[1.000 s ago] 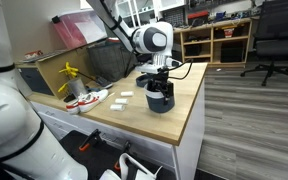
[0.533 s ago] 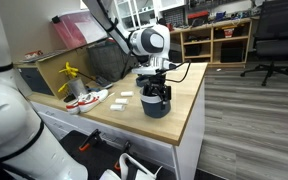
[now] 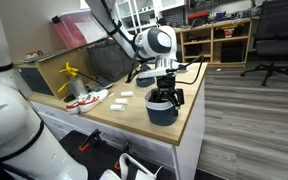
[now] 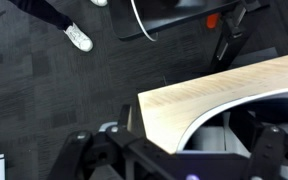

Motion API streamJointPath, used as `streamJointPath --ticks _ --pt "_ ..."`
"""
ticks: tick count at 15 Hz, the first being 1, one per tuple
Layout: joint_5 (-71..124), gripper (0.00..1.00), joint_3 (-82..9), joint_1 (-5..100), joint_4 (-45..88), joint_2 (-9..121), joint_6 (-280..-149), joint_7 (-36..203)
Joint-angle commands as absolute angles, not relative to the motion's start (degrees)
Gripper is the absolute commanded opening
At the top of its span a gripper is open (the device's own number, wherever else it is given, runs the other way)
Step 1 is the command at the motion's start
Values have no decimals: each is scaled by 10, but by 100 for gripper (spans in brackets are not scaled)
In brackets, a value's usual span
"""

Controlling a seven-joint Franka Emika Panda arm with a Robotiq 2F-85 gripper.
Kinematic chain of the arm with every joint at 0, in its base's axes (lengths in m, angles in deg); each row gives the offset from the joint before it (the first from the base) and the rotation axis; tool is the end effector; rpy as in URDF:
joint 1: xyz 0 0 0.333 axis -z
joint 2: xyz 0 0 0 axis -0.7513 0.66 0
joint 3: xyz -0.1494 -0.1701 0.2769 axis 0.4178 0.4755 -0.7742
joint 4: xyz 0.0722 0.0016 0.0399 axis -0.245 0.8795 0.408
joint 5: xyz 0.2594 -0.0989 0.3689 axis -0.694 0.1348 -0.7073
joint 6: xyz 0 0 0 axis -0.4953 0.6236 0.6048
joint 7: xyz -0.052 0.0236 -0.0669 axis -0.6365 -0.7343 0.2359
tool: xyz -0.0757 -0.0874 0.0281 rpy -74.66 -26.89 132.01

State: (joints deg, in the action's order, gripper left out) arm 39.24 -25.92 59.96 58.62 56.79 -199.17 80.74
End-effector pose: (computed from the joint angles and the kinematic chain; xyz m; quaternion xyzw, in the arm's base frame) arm 0.4651 -0.2466 0.1722 0.9518 -0.1361 -0.2617 0.0838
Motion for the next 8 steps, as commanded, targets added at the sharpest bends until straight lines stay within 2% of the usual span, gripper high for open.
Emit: streamJointPath --ticks 1,8 --pt "422 100 -248 604 609 539 -1989 812" --pt "394 100 -258 610 631 493 -2012 794"
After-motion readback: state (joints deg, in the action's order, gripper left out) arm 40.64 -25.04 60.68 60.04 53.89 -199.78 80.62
